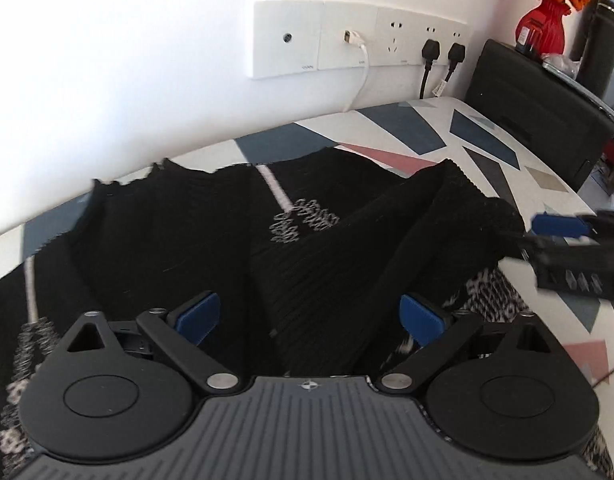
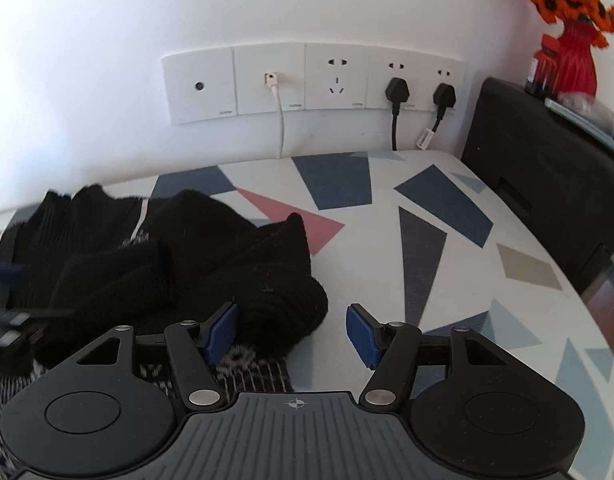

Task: Fold clothes

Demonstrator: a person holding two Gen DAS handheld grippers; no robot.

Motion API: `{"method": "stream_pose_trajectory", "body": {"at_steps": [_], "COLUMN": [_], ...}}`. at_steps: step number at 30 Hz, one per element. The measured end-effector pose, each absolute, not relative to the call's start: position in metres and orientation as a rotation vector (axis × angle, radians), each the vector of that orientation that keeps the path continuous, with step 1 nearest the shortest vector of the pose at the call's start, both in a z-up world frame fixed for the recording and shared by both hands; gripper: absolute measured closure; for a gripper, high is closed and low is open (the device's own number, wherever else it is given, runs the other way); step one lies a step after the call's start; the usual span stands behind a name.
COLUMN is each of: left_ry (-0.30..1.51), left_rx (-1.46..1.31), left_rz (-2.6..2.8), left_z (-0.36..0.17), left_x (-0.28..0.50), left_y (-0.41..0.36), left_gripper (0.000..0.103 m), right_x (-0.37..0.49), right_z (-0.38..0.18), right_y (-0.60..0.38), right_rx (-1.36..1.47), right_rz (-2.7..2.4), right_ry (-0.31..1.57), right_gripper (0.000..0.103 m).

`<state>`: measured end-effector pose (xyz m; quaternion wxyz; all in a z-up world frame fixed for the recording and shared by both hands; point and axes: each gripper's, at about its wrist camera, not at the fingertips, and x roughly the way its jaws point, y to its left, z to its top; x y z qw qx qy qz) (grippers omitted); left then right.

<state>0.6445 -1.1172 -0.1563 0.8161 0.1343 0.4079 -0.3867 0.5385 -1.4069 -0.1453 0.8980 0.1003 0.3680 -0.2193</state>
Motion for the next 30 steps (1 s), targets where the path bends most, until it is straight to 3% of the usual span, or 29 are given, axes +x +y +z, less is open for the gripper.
{"method": "stream_pose_trajectory", "body": {"at_steps": [2,3,5,7,16,17,19,21,22,27,30], "left_ry": [0.895,0.899,0.900,0.909,0.848,0.843,0.833,0.859,0.877,0.956,1.014], "left_rx": [0.269,0.256,0.237,0.205,0.077,0.080,0.086,0.123,0.138,0.082,0.002], "left_rz": [-0.824,-0.817,-0.799,-0.792,-0.720,-0.712,-0.695,-0.638,-0.608,-0.534,-0.508], "left_z": [-0.162,-0.163,-0.161,-0.156,-0.111,-0.109,-0.104,-0.113,-0.118,-0.131,-0.135], "left_x": [0.650,0.653,0.656,0.661,0.682,0.683,0.685,0.686,0.687,0.684,0.681], "left_y": [-1.121,-1.121,-1.117,-1.110,-1.057,-1.052,-1.040,-1.028,-1.021,-0.976,-0.949], "left_gripper": [0.054,0.059,0.085,0.087,0.088,0.087,0.085,0.074,0.065,0.050,0.045], "right_x": [0.534,0.533,0.532,0.533,0.568,0.573,0.581,0.585,0.586,0.584,0.586], "right_z": [-0.146,-0.146,-0.146,-0.142,-0.131,-0.132,-0.135,-0.139,-0.141,-0.150,-0.146], "right_y": [-1.407,-1.408,-1.410,-1.410,-1.412,-1.412,-1.409,-1.400,-1.394,-1.367,-1.361], "right_rx": [0.206,0.211,0.220,0.215,0.223,0.231,0.238,0.215,0.192,0.063,0.049], "right_rz": [-0.442,-0.438,-0.430,-0.425,-0.308,-0.290,-0.231,-0.162,-0.129,-0.063,-0.056], "right_ry": [0.769,0.768,0.767,0.750,0.720,0.724,0.761,0.811,0.833,0.912,0.904], "right_gripper": [0.046,0.046,0.046,0.046,0.041,0.044,0.062,0.078,0.079,0.079,0.072]}}
